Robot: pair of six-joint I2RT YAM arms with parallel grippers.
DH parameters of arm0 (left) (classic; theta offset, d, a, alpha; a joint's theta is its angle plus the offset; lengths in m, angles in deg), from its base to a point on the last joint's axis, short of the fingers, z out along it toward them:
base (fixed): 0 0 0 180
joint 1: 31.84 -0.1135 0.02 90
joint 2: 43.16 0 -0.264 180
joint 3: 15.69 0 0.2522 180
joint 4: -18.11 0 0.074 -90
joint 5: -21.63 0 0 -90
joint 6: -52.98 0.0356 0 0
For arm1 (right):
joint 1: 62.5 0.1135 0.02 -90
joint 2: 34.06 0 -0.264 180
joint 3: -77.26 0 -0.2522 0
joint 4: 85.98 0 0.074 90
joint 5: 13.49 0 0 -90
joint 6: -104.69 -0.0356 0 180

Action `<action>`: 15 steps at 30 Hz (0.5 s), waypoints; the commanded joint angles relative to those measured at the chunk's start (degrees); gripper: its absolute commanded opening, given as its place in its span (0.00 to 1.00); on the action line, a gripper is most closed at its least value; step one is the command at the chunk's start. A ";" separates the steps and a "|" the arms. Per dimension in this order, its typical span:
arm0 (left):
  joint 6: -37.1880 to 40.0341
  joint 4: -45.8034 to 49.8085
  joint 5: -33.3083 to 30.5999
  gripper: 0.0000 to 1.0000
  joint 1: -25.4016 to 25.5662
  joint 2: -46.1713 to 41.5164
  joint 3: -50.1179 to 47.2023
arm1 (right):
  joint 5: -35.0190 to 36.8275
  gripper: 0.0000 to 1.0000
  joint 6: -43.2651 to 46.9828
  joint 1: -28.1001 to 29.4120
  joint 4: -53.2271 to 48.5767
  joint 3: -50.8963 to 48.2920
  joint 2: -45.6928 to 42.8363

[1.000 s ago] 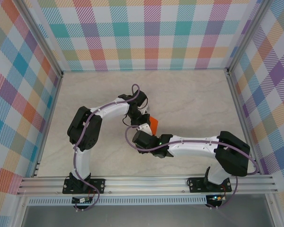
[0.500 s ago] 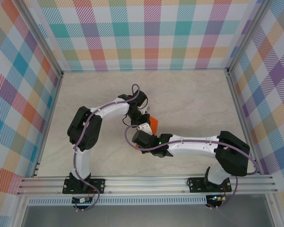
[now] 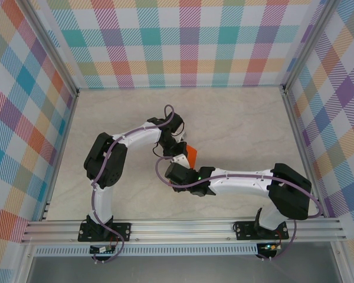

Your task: Fold a paper plane with a square sheet of paper (pick it up from the middle)

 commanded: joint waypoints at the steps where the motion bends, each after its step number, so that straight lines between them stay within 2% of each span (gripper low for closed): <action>1: -0.29 0.91 0.40 0.10 -0.35 -1.08 -0.35 | 0.08 0.53 -0.35 0.26 -2.22 1.83 1.12; 5: -0.29 0.94 0.27 0.10 -0.37 -1.29 -0.51 | -0.57 0.59 1.08 0.57 -2.06 3.07 2.11; 10: -0.45 0.82 0.44 0.10 -0.37 -1.20 -0.19 | -0.07 0.60 1.70 1.40 -3.55 4.84 3.36; 12: -0.38 0.79 0.47 0.10 -0.37 -1.25 -0.18 | 1.43 0.57 0.71 1.42 -5.02 5.52 3.88; 15: -0.44 0.76 0.38 0.10 -0.37 -1.31 -0.20 | 3.31 0.45 -0.47 1.47 -7.37 6.36 4.31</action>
